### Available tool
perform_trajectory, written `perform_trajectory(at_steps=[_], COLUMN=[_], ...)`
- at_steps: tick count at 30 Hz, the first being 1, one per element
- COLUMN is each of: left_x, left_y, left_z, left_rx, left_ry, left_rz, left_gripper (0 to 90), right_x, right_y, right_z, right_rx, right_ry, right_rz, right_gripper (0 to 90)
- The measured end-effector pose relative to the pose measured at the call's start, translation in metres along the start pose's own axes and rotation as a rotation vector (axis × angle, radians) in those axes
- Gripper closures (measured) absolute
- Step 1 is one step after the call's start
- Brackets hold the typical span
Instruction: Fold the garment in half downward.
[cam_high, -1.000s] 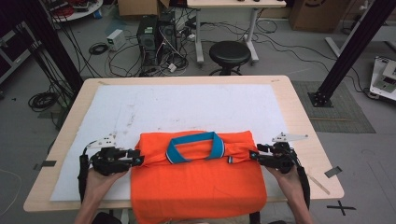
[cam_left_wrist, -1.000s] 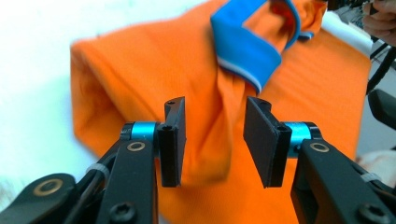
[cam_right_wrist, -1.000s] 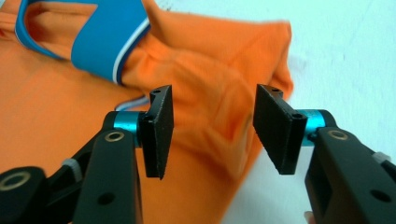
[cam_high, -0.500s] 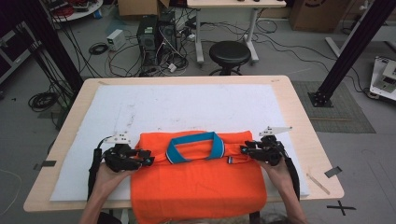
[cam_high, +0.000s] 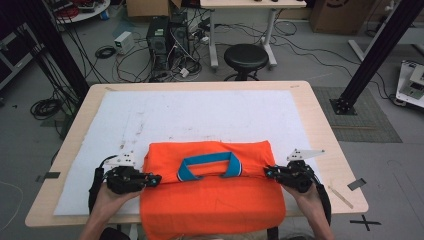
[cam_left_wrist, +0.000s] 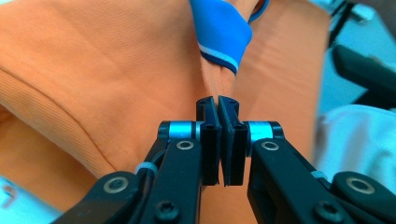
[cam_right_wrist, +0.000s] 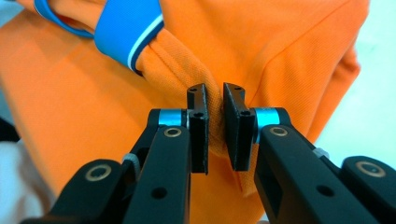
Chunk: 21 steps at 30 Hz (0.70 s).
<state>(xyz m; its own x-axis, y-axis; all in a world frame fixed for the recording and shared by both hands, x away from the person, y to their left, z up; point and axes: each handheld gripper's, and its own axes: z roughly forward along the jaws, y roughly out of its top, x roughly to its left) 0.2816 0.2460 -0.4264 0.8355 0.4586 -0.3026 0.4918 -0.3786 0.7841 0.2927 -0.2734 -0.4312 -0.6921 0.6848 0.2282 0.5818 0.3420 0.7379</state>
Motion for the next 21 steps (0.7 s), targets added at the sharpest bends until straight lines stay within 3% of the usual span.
perform_trajectory(at_steps=[9, 10, 13, 17, 18, 19, 20, 21], left_x=[-0.015, -0.017, -0.017, -0.015, -0.012, -0.012, -0.009, -0.009], left_y=[-0.016, -0.018, -0.018, -0.014, -0.010, -0.010, -0.005, -0.005], left_z=[-0.001, 0.001, 0.002, -0.004, -0.011, -0.011, -0.019, -0.019], left_rx=[0.083, 0.105, 0.117, 0.070, 0.018, 0.018, -0.041, -0.041], left_ry=[-0.080, -0.102, -0.110, -0.114, -0.092, -0.092, -0.052, -0.052], left_rz=[0.022, 0.036, 0.039, 0.026, 0.004, 0.004, -0.009, -0.009], left_gripper=[87.2, 87.2, 87.1, 79.7, 68.0, 64.0, 61.4, 59.1], right_x=[0.015, 0.015, 0.016, 0.015, 0.014, 0.014, 0.013, 0.013], right_y=[-0.020, -0.024, -0.030, -0.031, -0.028, -0.028, -0.023, -0.023], right_z=[-0.010, -0.013, -0.014, -0.015, -0.019, -0.019, -0.022, -0.022], right_rx=[0.027, 0.026, 0.043, 0.041, 0.007, 0.007, -0.033, -0.033], right_ry=[0.015, 0.028, 0.051, 0.058, 0.056, 0.056, 0.049, 0.049], right_rz=[-0.014, -0.007, -0.011, 0.009, 0.024, 0.024, 0.028, 0.028], right_gripper=[82.1, 82.1, 80.7, 71.0, 62.8, 62.8, 57.3, 57.3])
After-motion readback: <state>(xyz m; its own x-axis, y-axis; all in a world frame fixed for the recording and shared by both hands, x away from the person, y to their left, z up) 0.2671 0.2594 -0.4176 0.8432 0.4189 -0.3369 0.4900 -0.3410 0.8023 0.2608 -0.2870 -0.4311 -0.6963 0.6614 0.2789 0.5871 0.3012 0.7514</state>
